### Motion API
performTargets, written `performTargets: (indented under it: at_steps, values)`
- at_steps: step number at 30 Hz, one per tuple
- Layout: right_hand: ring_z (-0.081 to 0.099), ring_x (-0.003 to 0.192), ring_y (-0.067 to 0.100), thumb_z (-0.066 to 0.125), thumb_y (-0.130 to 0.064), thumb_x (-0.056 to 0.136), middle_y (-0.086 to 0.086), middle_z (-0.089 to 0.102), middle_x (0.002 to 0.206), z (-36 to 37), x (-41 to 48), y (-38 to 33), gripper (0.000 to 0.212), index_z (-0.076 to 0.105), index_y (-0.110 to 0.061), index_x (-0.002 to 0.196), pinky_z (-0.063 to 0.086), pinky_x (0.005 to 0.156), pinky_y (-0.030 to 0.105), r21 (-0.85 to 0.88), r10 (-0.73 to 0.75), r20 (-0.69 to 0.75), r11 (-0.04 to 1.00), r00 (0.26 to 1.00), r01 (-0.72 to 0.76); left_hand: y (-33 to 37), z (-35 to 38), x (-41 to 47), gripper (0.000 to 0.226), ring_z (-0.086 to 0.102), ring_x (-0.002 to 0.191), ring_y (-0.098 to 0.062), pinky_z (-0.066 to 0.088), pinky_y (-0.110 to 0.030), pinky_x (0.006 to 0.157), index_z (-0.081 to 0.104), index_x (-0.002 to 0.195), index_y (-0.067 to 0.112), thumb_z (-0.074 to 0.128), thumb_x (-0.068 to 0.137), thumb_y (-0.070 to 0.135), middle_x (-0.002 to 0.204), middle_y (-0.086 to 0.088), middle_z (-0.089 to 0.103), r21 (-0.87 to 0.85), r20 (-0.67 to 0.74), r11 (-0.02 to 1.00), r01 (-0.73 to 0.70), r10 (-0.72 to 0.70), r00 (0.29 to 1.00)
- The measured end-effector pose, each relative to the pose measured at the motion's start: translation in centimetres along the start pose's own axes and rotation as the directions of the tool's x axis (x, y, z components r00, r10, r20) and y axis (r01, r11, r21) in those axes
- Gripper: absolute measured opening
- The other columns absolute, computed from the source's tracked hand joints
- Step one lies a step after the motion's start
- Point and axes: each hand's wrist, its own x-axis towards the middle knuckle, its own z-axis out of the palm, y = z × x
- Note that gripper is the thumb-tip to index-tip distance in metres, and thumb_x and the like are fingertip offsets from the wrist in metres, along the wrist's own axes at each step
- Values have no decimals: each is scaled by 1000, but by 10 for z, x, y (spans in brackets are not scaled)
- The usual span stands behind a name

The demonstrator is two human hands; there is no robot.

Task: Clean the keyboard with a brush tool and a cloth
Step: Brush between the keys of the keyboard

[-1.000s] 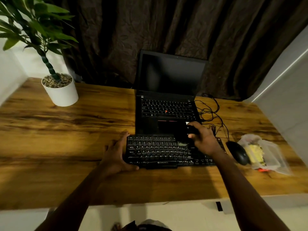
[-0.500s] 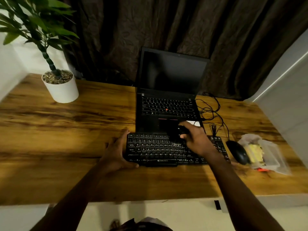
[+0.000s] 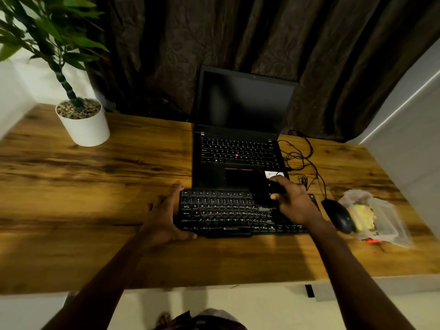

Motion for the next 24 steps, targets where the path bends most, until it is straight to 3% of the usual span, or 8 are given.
performTargets:
  at_steps: [3, 9, 11, 14, 17, 19, 22, 24]
  values:
    - [58, 84, 11, 59, 6, 91, 1, 57, 103, -10, -5, 5, 52, 51, -18, 136, 44, 52, 11, 11, 12, -14, 1000, 1000, -12, 0, 1, 0, 146, 28, 140, -29, 13, -40, 109, -14, 147, 57, 86, 41, 69, 153, -9, 34, 10, -3, 1000, 3, -3, 1000]
    - [60, 93, 20, 61, 2, 90, 5, 59, 107, -10, -7, 7, 55, 49, -22, 138, 47, 62, 17, -44, 15, -27, 999, 1000, -16, -2, 1, 1, 146, 28, 138, -28, 14, -41, 109, -11, 149, 56, 85, 39, 72, 151, -9, 36, 10, -1, 1000, 0, 0, 1000]
    - [61, 88, 16, 63, -1, 90, 1, 59, 103, 3, -2, -1, 52, 51, -28, 133, 50, 64, 19, -12, -17, 2, 1000, 1000, 17, -5, 3, 3, 146, 28, 140, -29, 14, -43, 110, -13, 146, 58, 83, 37, 75, 153, -8, 35, 6, 7, 1000, 0, 0, 1000]
    - [58, 80, 10, 64, 0, 89, -3, 60, 95, 9, 5, -2, 49, 53, -25, 131, 43, 61, 11, -2, -68, 12, 998, 998, 69, -6, 2, 4, 146, 28, 143, -32, 18, -53, 116, -15, 142, 65, 82, 34, 78, 157, -7, 30, -54, 19, 999, -5, 6, 1000]
    - [60, 92, 19, 65, -8, 90, 6, 58, 106, -2, 6, 11, 57, 45, -36, 135, 56, 72, 30, -99, -6, 10, 995, 1000, 7, -5, 2, 4, 145, 25, 143, -30, 12, -50, 115, -17, 141, 63, 80, 35, 78, 157, -7, 30, -10, 25, 1000, -8, 8, 1000]
    - [56, 97, 22, 63, -13, 92, 7, 52, 109, -9, 3, 12, 57, 40, -39, 137, 57, 79, 39, -195, 35, 24, 980, 999, -30, -5, 2, 3, 146, 25, 143, -30, 12, -48, 114, -17, 143, 62, 80, 35, 78, 157, -8, 30, -6, 18, 1000, -7, 7, 1000]
    - [50, 100, 19, 62, -10, 93, 1, 45, 105, -2, 2, -2, 55, 44, -33, 139, 53, 82, 37, -165, 12, 27, 986, 1000, -8, -7, 3, 4, 148, 27, 142, -32, 14, -48, 113, -17, 145, 60, 80, 35, 80, 157, -9, 30, 11, 13, 1000, 1, -1, 1000]
    - [54, 98, 18, 63, -7, 92, 1, 50, 102, 6, 4, -14, 51, 48, -29, 136, 54, 79, 33, -105, -58, 24, 993, 998, 61, -7, 4, 4, 148, 26, 143, -31, 13, -49, 114, -16, 146, 58, 80, 36, 80, 157, -8, 30, 7, 19, 1000, -4, 4, 1000]
